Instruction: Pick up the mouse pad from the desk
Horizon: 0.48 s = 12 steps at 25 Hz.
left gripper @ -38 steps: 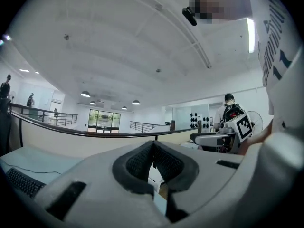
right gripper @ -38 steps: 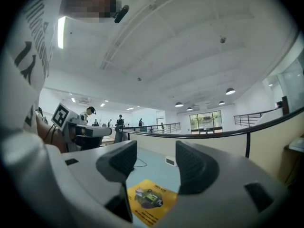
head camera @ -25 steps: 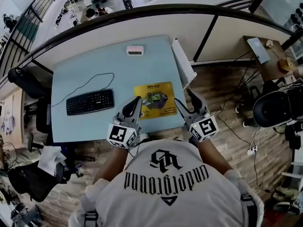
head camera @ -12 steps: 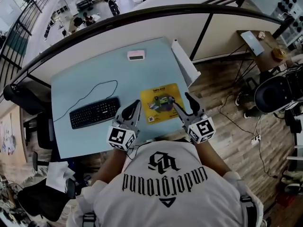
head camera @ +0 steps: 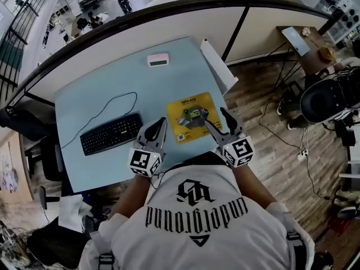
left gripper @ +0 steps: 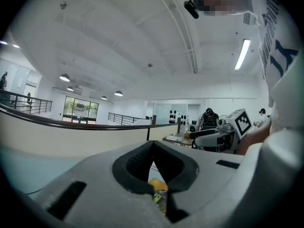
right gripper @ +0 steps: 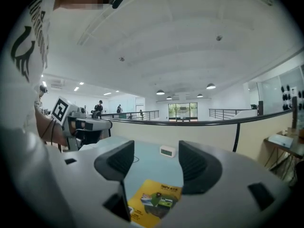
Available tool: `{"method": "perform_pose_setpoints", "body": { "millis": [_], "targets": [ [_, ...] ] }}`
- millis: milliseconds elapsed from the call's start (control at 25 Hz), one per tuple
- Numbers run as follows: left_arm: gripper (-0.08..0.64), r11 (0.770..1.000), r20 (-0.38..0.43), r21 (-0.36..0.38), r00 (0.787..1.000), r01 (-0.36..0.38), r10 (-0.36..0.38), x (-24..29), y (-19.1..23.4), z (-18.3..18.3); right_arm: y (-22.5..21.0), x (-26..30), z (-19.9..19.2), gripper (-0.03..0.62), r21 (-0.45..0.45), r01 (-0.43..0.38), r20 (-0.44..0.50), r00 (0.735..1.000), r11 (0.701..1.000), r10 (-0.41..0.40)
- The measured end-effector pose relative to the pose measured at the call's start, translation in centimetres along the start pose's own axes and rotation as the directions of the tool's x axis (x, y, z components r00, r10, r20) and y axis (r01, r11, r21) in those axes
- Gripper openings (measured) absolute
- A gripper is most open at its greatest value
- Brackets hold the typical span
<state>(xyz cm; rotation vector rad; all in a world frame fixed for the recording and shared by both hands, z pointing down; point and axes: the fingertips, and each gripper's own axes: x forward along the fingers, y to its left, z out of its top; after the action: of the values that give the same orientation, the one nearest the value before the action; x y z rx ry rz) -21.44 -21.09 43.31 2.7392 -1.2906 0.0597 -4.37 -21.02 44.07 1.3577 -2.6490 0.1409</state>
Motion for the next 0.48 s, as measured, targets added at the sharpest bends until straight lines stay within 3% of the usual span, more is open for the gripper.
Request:
{"method": "perform_pose_setpoints", "body": {
  "millis": [480],
  "targets": [
    [0.008,0.999,-0.104,-0.036,0.994,-0.035,0.032,1.7,0.7,-5.1,-2.8,2.2,-7.5,0.311,0.053,0.005,-0.176,0.984,0.999,0.004]
  ]
}}
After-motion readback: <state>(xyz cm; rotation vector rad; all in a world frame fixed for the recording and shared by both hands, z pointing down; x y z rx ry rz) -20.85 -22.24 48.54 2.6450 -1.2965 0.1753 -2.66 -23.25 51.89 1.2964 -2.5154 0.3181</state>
